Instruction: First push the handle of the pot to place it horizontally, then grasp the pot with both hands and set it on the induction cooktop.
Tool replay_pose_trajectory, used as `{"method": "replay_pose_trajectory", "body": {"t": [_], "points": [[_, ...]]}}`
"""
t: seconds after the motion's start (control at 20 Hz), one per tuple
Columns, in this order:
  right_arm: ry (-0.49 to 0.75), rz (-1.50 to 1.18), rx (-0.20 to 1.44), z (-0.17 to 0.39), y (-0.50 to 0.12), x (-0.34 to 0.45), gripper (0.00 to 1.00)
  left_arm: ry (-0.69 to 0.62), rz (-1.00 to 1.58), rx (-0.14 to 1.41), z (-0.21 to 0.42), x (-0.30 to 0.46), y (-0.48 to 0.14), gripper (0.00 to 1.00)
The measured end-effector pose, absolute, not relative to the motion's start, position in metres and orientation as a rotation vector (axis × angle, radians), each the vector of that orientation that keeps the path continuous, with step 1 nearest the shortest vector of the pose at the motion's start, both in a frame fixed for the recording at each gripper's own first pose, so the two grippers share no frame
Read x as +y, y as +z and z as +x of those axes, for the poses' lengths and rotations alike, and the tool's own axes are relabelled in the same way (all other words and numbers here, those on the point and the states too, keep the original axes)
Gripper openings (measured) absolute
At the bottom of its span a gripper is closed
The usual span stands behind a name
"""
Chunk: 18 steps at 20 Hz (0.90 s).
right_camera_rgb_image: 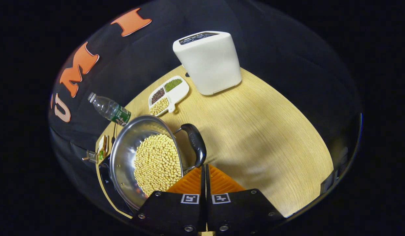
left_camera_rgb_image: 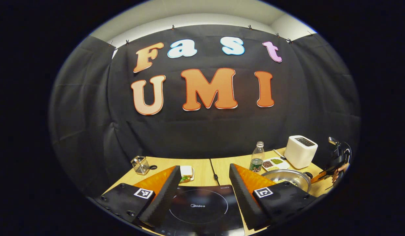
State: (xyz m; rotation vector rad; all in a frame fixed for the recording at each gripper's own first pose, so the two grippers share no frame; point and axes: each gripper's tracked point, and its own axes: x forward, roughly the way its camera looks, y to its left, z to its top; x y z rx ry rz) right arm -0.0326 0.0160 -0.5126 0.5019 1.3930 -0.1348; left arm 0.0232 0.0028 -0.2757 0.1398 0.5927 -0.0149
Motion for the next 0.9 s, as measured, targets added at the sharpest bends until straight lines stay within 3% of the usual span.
{"method": "replay_pose_trajectory", "body": {"t": [0.45, 0.65, 0.7, 0.75, 0.9], "points": [[-0.022, 0.422, 1.21, -0.004, -0.452, 0.02, 0.01, -0.144, 0.072, 0.818, 0.007, -0.048, -0.359, 0.96], [0.052, 0.395, 1.159, 0.007, -0.435, 0.035, 0.23, -0.241, 0.019, 0.965, -0.012, -0.088, -0.405, 0.94], [0.062, 0.387, 1.161, 0.007, -0.435, 0.039, 0.17, -0.26, 0.005, 1.011, -0.018, -0.095, -0.418, 0.96], [0.065, 0.374, 1.162, 0.007, -0.437, 0.04, 0.36, -0.267, -0.003, 1.052, -0.022, -0.098, -0.43, 0.97], [0.073, 0.32, 1.136, 0.011, -0.443, 0.043, 0.52, -0.293, -0.03, 1.139, -0.029, -0.104, -0.461, 0.95]]}}
